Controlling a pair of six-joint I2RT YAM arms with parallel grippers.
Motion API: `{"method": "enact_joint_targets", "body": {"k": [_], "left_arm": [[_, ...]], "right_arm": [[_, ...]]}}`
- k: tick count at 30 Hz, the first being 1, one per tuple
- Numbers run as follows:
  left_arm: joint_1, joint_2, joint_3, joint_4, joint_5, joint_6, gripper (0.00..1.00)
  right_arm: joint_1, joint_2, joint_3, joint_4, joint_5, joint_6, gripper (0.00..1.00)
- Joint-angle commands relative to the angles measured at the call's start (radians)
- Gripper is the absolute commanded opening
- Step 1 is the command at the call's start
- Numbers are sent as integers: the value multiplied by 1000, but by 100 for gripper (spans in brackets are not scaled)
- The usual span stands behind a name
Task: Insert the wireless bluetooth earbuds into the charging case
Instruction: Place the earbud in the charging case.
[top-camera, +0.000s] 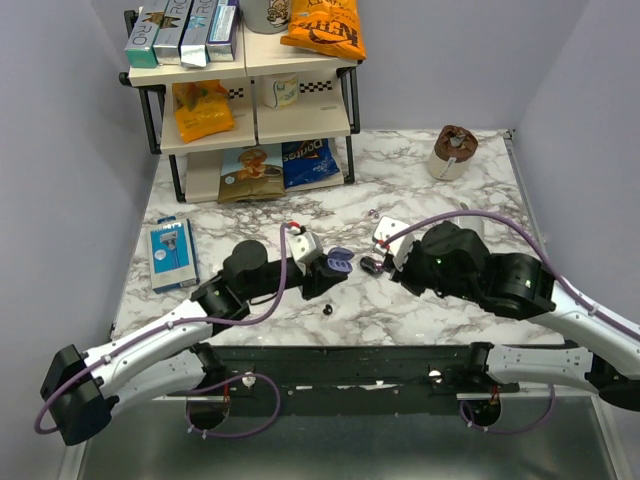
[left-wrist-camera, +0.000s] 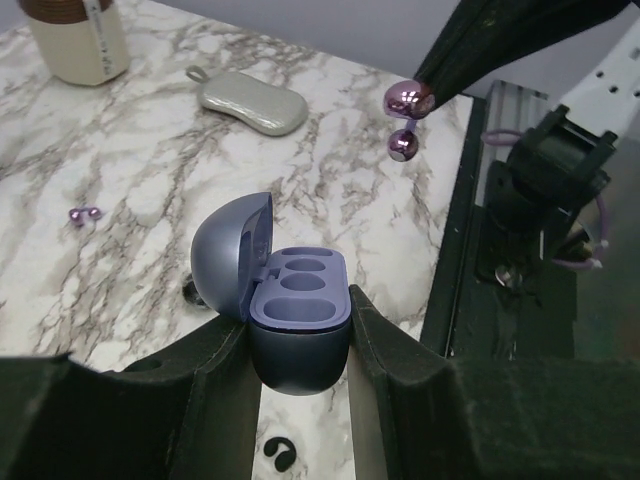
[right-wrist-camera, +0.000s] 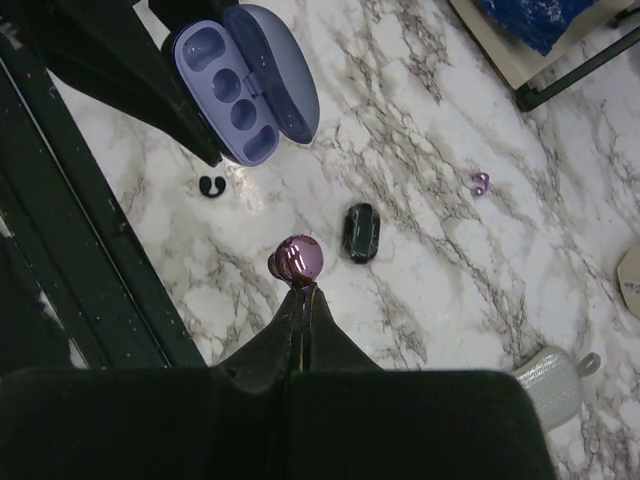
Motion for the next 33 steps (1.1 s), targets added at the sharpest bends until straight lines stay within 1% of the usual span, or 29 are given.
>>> {"method": "enact_joint_targets", "body": {"k": [1, 6, 7, 10, 13, 17, 21, 27, 33], "left_arm": [[4, 56, 64, -132, 231, 168, 0], [6, 128, 153, -255, 309, 294, 0], [7, 150, 169, -309, 332, 314, 0], [11, 188, 228, -392, 375, 375, 0], [20, 210, 260, -436, 418, 404, 0], [32, 213, 266, -435, 464, 415, 0], [34, 213, 268, -439, 492, 417, 0], [37, 214, 269, -449, 516, 424, 0], [41, 216, 243, -398, 530, 383, 0]], "right_arm": [[29, -19, 53, -130, 51, -20, 1], [74, -2, 78, -162, 62, -27, 1], [83, 4, 83, -170, 68, -27, 1], [123, 37, 112, -201, 87, -27, 1], [169, 67, 142, -233, 116, -29, 1], [210, 79, 135, -242, 137, -34, 1], [217, 84, 104, -228, 157, -29, 1], [226, 90, 72, -201, 134, -21, 1], [240, 79, 52, -150, 118, -11, 1]]}}
